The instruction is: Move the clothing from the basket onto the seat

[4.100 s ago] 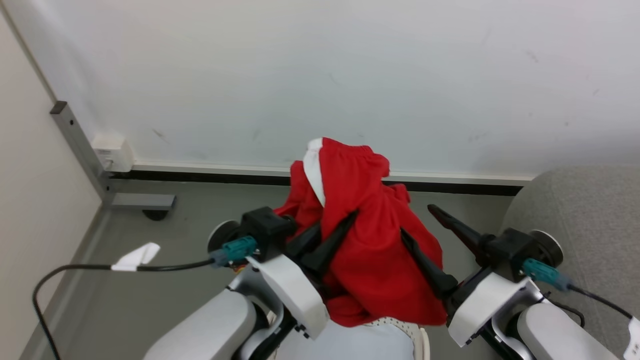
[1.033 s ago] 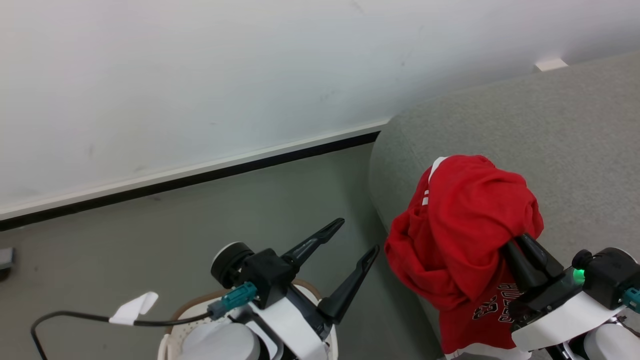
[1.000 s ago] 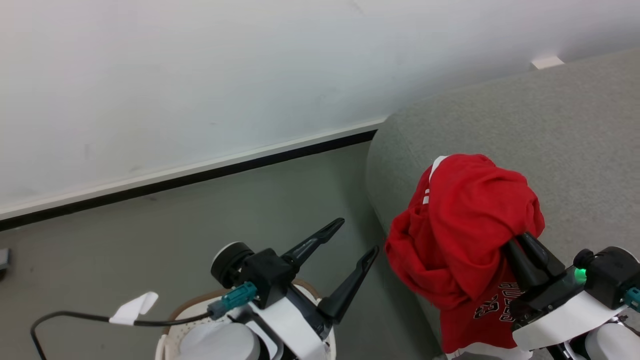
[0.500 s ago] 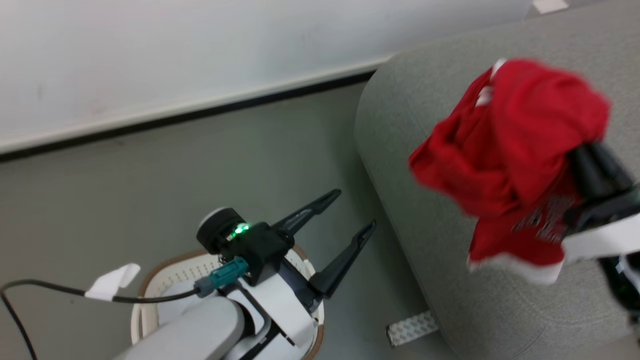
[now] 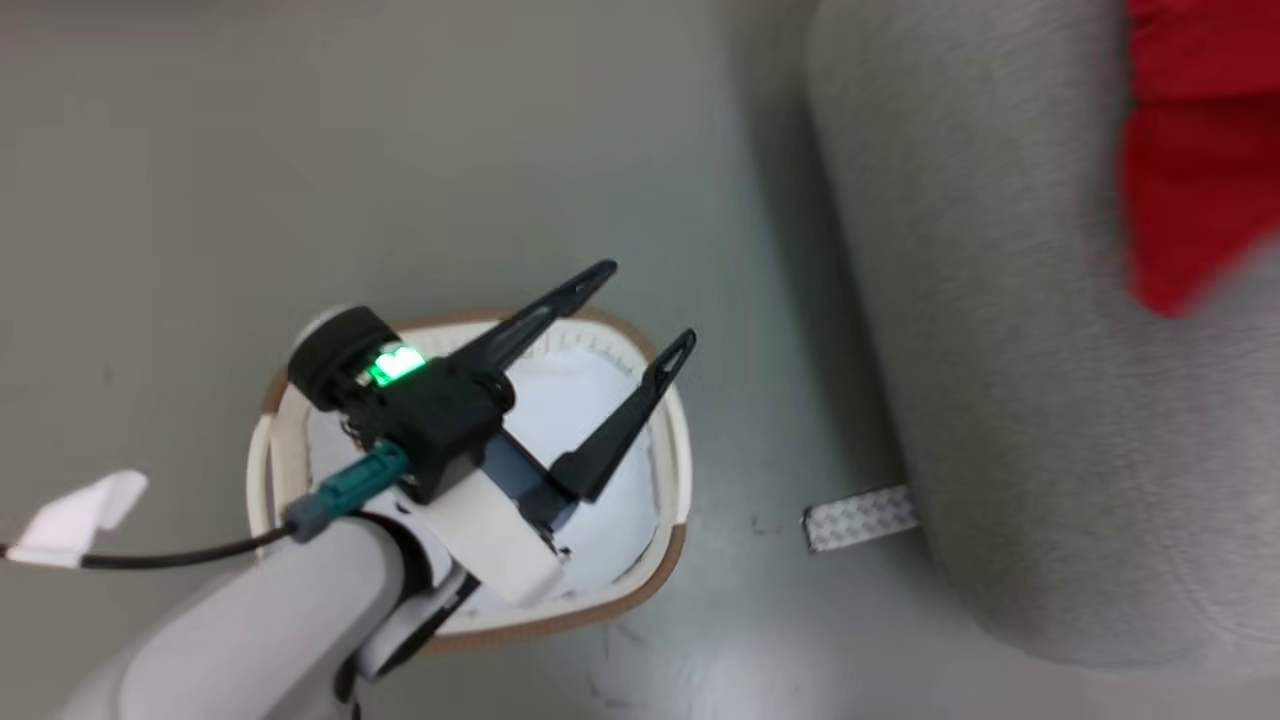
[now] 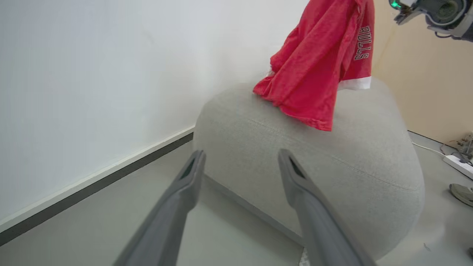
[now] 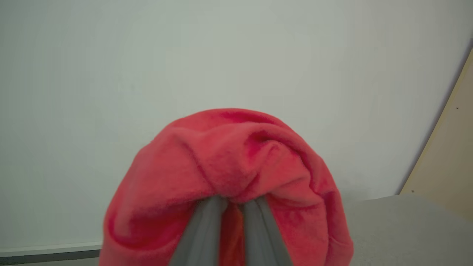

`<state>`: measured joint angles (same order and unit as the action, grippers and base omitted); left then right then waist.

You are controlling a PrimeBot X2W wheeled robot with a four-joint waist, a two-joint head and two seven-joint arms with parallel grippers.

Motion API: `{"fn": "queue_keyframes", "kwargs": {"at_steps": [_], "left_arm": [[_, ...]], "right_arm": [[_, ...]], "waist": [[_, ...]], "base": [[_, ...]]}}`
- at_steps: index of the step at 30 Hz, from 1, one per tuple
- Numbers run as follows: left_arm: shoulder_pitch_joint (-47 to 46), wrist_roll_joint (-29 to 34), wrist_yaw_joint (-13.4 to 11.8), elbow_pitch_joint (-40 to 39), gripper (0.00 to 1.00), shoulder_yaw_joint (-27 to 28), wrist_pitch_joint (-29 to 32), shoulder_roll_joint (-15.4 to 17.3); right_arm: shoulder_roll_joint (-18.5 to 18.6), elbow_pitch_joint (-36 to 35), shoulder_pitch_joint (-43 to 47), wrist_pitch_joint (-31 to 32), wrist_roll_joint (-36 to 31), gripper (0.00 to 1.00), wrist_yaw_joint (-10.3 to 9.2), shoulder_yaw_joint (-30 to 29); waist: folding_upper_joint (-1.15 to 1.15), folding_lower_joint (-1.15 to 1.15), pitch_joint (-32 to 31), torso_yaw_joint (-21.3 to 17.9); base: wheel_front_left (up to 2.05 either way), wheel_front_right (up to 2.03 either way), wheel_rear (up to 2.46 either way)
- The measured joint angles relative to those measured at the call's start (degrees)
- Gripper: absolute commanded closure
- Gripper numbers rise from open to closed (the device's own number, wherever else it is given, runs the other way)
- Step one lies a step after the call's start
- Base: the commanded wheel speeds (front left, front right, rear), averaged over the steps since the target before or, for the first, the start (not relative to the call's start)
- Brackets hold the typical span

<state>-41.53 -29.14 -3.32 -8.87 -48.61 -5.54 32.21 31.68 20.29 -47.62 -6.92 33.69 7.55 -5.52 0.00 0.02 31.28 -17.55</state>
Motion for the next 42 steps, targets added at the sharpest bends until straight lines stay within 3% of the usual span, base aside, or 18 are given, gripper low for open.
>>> {"fn": "queue_keyframes", "kwargs": {"at_steps": [5, 14, 15, 16, 17, 29, 35, 42], "left_arm": [[-1.4, 0.3, -0.1, -1.3, 0.00, 1.1, 0.1, 1.0], [-2.0, 0.3, -0.2, -0.7, 0.00, 1.7, -1.2, 1.1], [-2.0, 0.2, -0.2, -0.5, 0.00, 1.8, -1.5, 1.1], [-2.0, 0.1, -0.2, -0.4, 0.00, 1.8, -1.7, 1.0], [-2.0, -0.1, -0.2, -0.2, 0.00, 1.8, -2.0, 0.8], [1.7, -2.0, -1.3, 5.2, 0.00, 2.1, -6.2, -0.8], [7.0, -4.9, -3.4, 7.8, 0.00, 4.6, -8.2, -0.9], [15.0, -11.5, -7.2, 7.5, 0.00, 12.5, -9.3, -1.1]], "right_arm": [[2.4, 7.0, -4.8, 2.5, -2.4, 1.00, 0.00, -3.6], [3.2, 20.8, -6.1, 9.3, -7.4, 1.00, 0.00, -2.5], [3.2, 22.1, -6.0, 10.0, -7.5, 0.95, 0.00, -2.1], [3.2, 23.0, -6.0, 10.7, -7.7, 0.53, 0.00, -1.6], [3.2, 24.0, -6.0, 11.5, -7.7, 0.02, 0.00, -1.0], [6.7, 24.4, -2.2, 20.1, -4.7, 0.00, 0.00, 11.9], [9.6, 15.8, 2.1, 20.3, -2.3, 0.00, 0.00, 17.4], [8.4, 3.5, 7.7, 16.4, -0.9, 0.00, 0.00, 16.1]], "waist": [[0.00, 0.00, 4.8, 2.5], [0.00, 0.00, 8.6, 6.2], [0.00, 0.00, 8.5, 6.4], [0.00, -0.01, 8.3, 6.5], [0.00, -0.01, 8.0, 6.6], [0.00, -0.01, -0.6, 7.0], [0.00, -0.02, -8.9, 7.2], [0.00, -0.03, -19.3, 8.3]], "base": [[0.00, 0.00, 0.00], [0.00, 0.00, 0.00], [0.00, 0.00, 0.00], [0.00, 0.00, 0.00], [0.00, 0.00, 0.00], [0.00, 0.00, 0.00], [0.00, 0.00, 0.00], [0.00, 0.00, 0.00]]}}
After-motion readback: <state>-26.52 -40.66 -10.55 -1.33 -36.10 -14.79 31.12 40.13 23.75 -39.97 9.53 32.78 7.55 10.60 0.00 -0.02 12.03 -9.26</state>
